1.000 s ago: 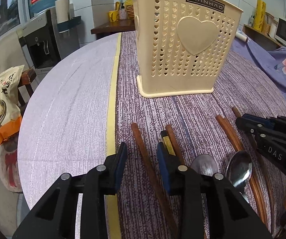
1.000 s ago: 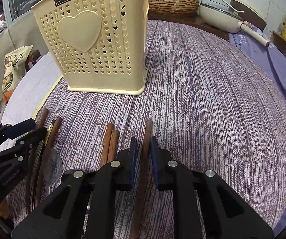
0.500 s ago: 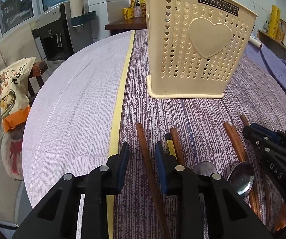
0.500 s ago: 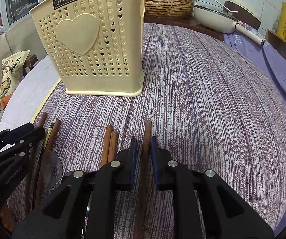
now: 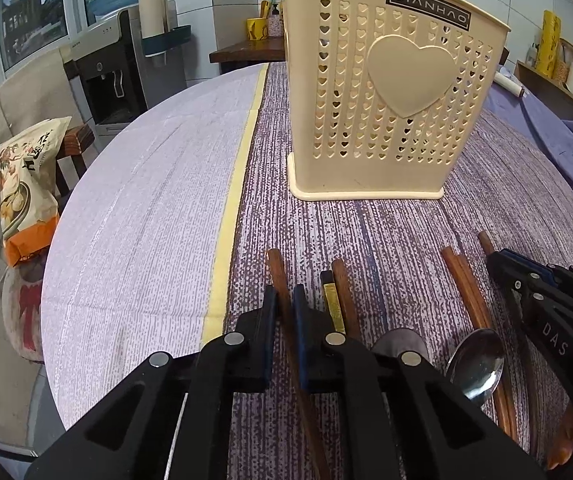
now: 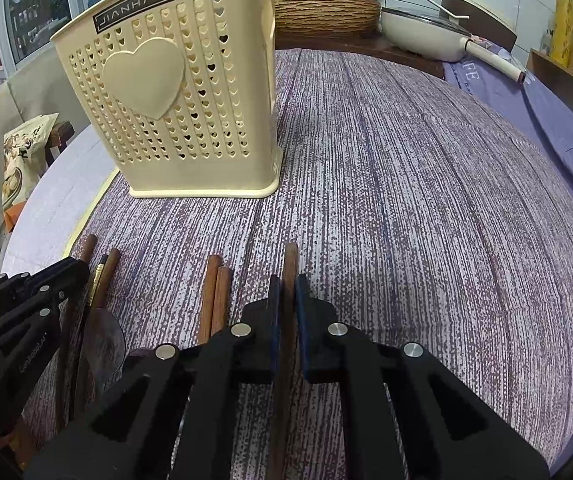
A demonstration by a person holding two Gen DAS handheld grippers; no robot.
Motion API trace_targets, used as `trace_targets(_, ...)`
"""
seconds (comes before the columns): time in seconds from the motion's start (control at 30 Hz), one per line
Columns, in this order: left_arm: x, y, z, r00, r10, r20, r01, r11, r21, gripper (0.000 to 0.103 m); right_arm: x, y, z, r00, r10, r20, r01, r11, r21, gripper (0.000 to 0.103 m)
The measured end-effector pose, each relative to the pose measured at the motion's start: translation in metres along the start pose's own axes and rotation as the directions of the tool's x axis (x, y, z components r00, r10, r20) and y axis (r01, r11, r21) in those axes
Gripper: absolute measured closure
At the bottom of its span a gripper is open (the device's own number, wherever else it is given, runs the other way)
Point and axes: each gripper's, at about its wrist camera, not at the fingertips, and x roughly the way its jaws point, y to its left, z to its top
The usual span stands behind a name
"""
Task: Organize utensils
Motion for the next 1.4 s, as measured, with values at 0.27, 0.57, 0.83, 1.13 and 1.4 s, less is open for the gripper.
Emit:
trace_targets(0.27,0.004,0.012,0.006,0.997,-0.076,0.002,0.076,0.996,-0.036,0.095,-0.002,-0.013,0.004,0.996,0.089,0.017,-0.089,0.994,0.062,0.095)
trace_targets(0.57,-0.039,0.023,0.027,0.981,-0.133,0.143,0.140,0.989,-0.039,0.096,-0.052,-0.023,0.025,0.970,0.181,0.161,-0.193,0.979,0.065,0.095)
trace_targets(0.83,-0.095,0.030,0.049,0.941,-0.169,0.293,0.179,0.984,-0.007,0.096,-0.126,-0.031,0.043,0.921,0.243,0.304,-0.258,0.966,0.009,0.095)
trace_targets(1.13,-0.120,0.029,0.057,0.917,-0.189,0.350,0.188,0.981,0.037,0.096,-0.166,-0.039,0.057,0.901,0.261,0.346,-0.272,0.962,-0.016,0.095)
trace_targets(1.4,-0.124,0.036,0.058,0.911,-0.199,0.361,0.197,0.980,0.043,0.096,-0.177,-0.038,0.058,0.900,0.251,0.356,-0.253,0.967,-0.043,0.095)
